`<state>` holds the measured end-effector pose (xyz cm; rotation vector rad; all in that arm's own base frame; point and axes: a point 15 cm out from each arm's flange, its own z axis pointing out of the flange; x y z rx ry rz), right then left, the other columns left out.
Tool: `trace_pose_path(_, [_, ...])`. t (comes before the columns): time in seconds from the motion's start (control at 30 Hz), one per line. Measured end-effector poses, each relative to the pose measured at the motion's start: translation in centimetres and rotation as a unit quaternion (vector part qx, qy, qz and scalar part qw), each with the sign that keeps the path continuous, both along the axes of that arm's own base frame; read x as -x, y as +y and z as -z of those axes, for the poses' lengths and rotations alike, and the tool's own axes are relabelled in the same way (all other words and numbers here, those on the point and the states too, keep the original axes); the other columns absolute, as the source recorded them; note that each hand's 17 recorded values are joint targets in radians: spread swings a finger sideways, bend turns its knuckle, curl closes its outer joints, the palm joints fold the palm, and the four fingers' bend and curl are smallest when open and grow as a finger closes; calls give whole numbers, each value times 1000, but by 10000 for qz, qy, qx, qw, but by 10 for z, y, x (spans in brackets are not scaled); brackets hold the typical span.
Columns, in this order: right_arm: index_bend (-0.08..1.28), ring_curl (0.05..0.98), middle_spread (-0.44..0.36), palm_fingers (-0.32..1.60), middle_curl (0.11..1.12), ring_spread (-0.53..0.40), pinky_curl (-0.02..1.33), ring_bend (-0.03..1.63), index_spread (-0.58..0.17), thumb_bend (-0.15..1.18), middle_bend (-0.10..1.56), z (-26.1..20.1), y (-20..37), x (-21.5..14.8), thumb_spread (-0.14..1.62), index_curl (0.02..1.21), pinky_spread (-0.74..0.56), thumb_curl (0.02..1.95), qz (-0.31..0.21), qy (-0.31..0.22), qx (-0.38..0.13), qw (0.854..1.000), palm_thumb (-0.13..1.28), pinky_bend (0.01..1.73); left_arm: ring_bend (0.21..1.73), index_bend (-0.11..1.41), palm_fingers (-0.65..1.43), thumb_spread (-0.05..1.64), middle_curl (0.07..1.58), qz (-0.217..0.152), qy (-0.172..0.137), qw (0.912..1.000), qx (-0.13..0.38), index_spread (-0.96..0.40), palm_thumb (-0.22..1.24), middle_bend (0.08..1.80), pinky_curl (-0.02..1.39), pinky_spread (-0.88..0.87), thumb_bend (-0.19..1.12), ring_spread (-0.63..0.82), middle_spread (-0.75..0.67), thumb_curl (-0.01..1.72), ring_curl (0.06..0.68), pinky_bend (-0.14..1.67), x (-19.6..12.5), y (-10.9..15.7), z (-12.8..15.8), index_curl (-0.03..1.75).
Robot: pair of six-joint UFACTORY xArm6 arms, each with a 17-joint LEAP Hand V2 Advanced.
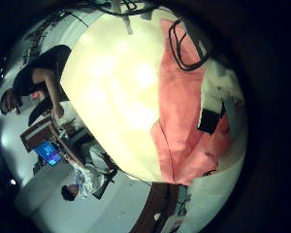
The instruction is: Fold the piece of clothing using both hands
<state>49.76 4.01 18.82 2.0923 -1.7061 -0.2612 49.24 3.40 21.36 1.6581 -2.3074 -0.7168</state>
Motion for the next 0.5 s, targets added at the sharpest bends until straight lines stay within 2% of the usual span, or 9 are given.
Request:
trace_pose_path(0.07, [872,806,-165,833,845,-263,1048,1342,-315,-32,1201,12,-3,-7,1389,901,-307,477,44,-55,-6,10000,870,1118,1294,151,736,1006,1210,-1,-110,9999,36,-566,617,746,610,-605,-49,-456,-685,612,541,1216,-8,2,7,1489])
trace_pose_path(0.13, [629,793,-170,698,822,-267,1038,1379,-322,-23,1155,15,-6,-16,1437,841,-330,432,104,-218,-28,9997,806,1151,1235,113,506,1016,1173,-49,-277,9995,126,-546,584,711,608,-600,-43,-455,-668,578,534,1157,-17,5,13,1426])
trace_pose_path(0.2, [502,778,-166,629,807,-275,1020,1386,-326,-17,1115,17,-11,-27,1463,810,-357,408,160,-418,-72,9990,779,1175,1243,76,363,1028,1129,-149,-453,9984,298,-510,560,637,611,-598,-39,-440,-637,549,532,1148,-25,6,16,1348])
trace_pose_path(0.27, [378,755,-164,542,777,-284,982,1388,-333,-12,1030,18,-11,-36,1494,760,-400,377,204,-590,-158,9979,750,1161,1176,15,-19,1037,1058,-246,-585,9968,488,-413,507,453,627,-538,-48,-346,-521,515,527,1148,-31,9,19,1218])
trace_pose_path(0.3, [318,729,-163,501,762,-289,950,1365,-337,-8,990,17,-10,-41,1512,725,-432,357,252,-691,-242,9970,738,1130,1149,19,-79,1036,1017,-244,-626,9960,593,-363,491,399,617,-512,-45,-301,-465,503,505,1135,-34,9,19,1158])
trace_pose_path(0.37, [301,709,-162,467,746,-292,922,1340,-340,-5,945,8,-10,-50,1526,705,-460,341,332,-933,-402,9943,730,1087,1025,39,-261,1039,928,-204,-682,9943,791,-257,455,264,569,-331,-44,-118,-281,476,445,982,-36,9,18,1037])
trace_pose_path(0.4, [293,680,-161,449,727,-295,879,1299,-344,-3,894,-19,-12,-64,1541,684,-491,319,394,-1342,-546,9887,721,1036,985,51,-312,1037,911,-251,-831,9906,1053,-233,445,248,550,-266,-45,-62,-234,471,427,919,-40,9,8,1010])
trace_pose_path(0.43, [298,658,-160,445,717,-298,852,1263,-347,-2,864,-37,-14,-71,1550,675,-511,305,421,-1600,-603,9844,718,1001,871,47,-340,1040,821,-294,-920,9888,1138,-127,391,164,488,38,-46,155,-11,438,371,769,-42,11,3,872])
trace_pose_path(0.5, [296,638,-160,449,705,-298,823,1238,-349,-2,832,-62,-19,-73,1560,663,-527,290,431,-1868,-648,9793,713,965,799,51,-318,1042,747,-355,-1174,9841,1282,-67,365,145,440,209,-40,274,124,417,332,689,-48,12,-12,773])
